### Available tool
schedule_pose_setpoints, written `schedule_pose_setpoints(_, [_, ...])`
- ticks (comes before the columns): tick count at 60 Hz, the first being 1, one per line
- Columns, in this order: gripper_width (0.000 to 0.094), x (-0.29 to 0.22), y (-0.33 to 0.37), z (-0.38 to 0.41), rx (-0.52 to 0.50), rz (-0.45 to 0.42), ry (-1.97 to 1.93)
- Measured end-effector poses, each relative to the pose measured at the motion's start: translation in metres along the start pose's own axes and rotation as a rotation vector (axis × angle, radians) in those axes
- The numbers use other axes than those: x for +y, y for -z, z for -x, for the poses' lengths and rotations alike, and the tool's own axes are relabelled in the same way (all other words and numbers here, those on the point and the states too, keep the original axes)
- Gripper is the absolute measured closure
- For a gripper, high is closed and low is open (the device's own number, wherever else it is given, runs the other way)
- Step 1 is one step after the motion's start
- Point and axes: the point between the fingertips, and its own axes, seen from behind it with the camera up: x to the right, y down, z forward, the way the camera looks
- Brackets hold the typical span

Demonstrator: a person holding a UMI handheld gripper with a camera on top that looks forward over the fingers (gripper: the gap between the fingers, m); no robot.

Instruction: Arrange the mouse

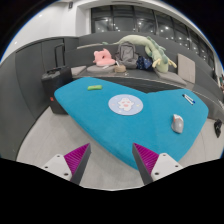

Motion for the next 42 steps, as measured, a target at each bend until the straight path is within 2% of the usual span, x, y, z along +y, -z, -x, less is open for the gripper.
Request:
schedule_pose_setpoints(25, [0.0078, 0.018, 0.000, -0.176, 0.171, -0.028, -0.063])
schedule_pose_setpoints(42, [0.0072, 0.035, -0.013, -0.262, 0.230, -0.041, -0.108])
